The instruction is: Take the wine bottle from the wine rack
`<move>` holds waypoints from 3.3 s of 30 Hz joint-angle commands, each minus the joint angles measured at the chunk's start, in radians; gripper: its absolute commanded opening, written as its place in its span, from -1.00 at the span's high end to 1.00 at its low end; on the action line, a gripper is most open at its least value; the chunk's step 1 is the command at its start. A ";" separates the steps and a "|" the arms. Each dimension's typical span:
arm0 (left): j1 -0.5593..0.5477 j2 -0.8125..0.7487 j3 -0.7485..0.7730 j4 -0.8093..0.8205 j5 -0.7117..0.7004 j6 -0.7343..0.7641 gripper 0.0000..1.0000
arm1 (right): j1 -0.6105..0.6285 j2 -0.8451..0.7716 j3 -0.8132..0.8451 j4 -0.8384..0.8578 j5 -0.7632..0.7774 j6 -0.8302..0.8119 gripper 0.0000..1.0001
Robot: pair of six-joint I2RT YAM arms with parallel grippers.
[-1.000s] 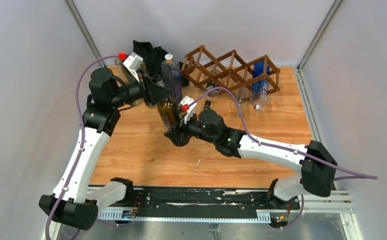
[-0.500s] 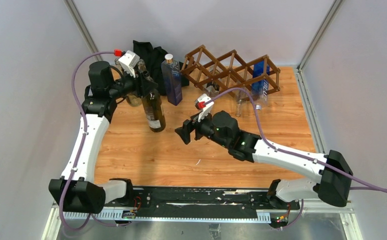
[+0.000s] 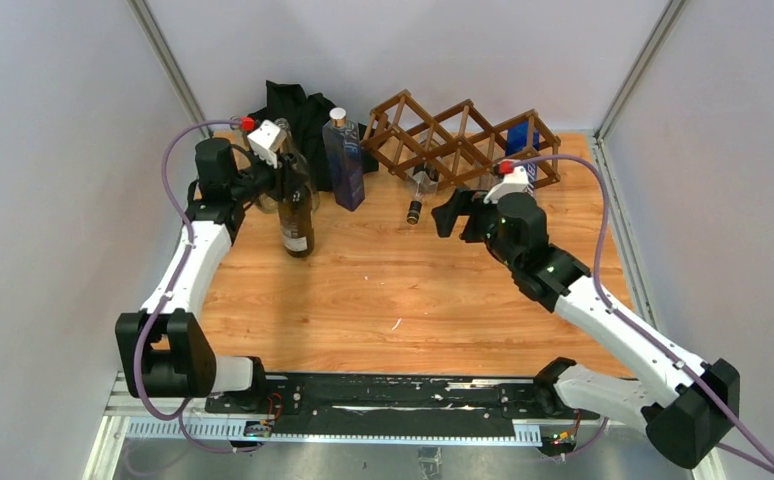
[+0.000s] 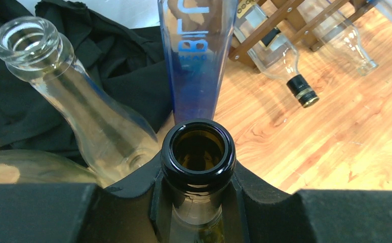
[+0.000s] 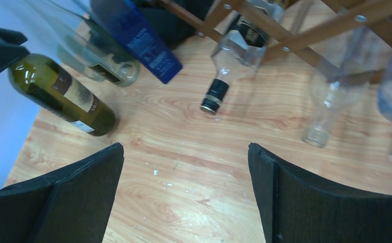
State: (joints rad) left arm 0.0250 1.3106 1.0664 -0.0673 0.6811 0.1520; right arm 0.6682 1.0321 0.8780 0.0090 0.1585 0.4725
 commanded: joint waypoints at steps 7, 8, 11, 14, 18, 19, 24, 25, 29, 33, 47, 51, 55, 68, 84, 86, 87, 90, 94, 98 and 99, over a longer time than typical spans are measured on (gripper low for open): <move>0.068 0.029 -0.071 0.336 -0.002 0.010 1.00 | -0.192 -0.079 0.023 -0.282 0.060 0.081 -0.92; 0.077 0.031 -0.083 0.357 -0.001 -0.008 1.00 | -0.212 -0.085 0.021 -0.297 0.064 0.086 -0.92; 0.096 0.034 -0.112 0.408 0.000 -0.034 1.00 | -0.278 -0.097 0.011 -0.326 0.059 0.101 -0.92; 0.105 0.025 -0.150 0.440 -0.002 -0.037 1.00 | -0.355 -0.107 0.001 -0.335 0.032 0.117 -0.92; 0.111 0.010 -0.190 0.443 -0.038 -0.037 0.28 | -0.443 -0.101 0.006 -0.337 -0.003 0.127 -0.93; 0.113 0.005 -0.201 0.443 -0.044 -0.036 -0.08 | -0.462 -0.095 0.010 -0.337 -0.007 0.131 -0.93; 0.112 -0.033 -0.244 0.438 -0.073 -0.016 -0.68 | -0.534 -0.036 0.044 -0.339 -0.028 0.143 -0.93; 0.113 -0.040 -0.243 0.426 -0.081 -0.012 -0.74 | -0.549 -0.011 0.052 -0.339 -0.032 0.144 -0.93; 0.112 -0.059 -0.209 0.317 -0.109 -0.007 -0.99 | -0.594 0.061 0.085 -0.330 -0.048 0.148 -0.93; 0.113 -0.051 -0.088 0.100 -0.157 0.032 -1.00 | -0.635 0.148 0.129 -0.290 -0.077 0.143 -0.93; 0.114 -0.088 0.346 -0.598 -0.250 0.184 -1.00 | -0.700 0.471 0.272 -0.173 -0.255 0.120 -0.94; 0.114 -0.089 0.392 -0.677 -0.202 0.193 -1.00 | -0.714 0.503 0.258 -0.128 -0.291 0.121 -0.93; 0.115 -0.100 0.404 -0.701 -0.162 0.196 -1.00 | -0.727 0.518 0.235 -0.075 -0.327 0.118 -0.84; 0.114 -0.168 0.346 -0.747 -0.098 0.225 -1.00 | -0.743 0.494 0.114 0.128 -0.493 0.194 -0.23; 0.113 -0.178 0.320 -0.755 0.013 0.214 -0.82 | -0.743 0.345 -0.031 0.215 -0.562 0.236 1.00; 0.114 -0.175 0.324 -0.756 0.023 0.213 -0.82 | -0.743 0.307 -0.061 0.221 -0.568 0.243 1.00; 0.114 -0.174 0.326 -0.759 0.026 0.214 -0.82 | -0.743 0.287 -0.075 0.220 -0.569 0.247 1.00; 0.113 -0.167 0.335 -0.769 0.038 0.218 -0.82 | -0.743 0.222 -0.115 0.196 -0.575 0.261 1.00; 0.113 -0.159 0.344 -0.784 0.048 0.231 -0.79 | -0.743 0.117 -0.150 0.112 -0.599 0.276 1.00; 0.113 -0.161 0.362 -0.796 0.058 0.243 -0.76 | -0.743 -0.005 -0.182 0.003 -0.613 0.293 1.00; 0.113 -0.163 0.367 -0.797 0.063 0.246 -0.75 | -0.743 -0.042 -0.195 -0.003 -0.615 0.299 1.00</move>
State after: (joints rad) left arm 0.1345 1.1477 1.3937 -0.8375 0.7109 0.3767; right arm -0.0746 1.1160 0.7048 0.0444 -0.3523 0.7368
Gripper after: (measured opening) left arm 0.883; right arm 0.670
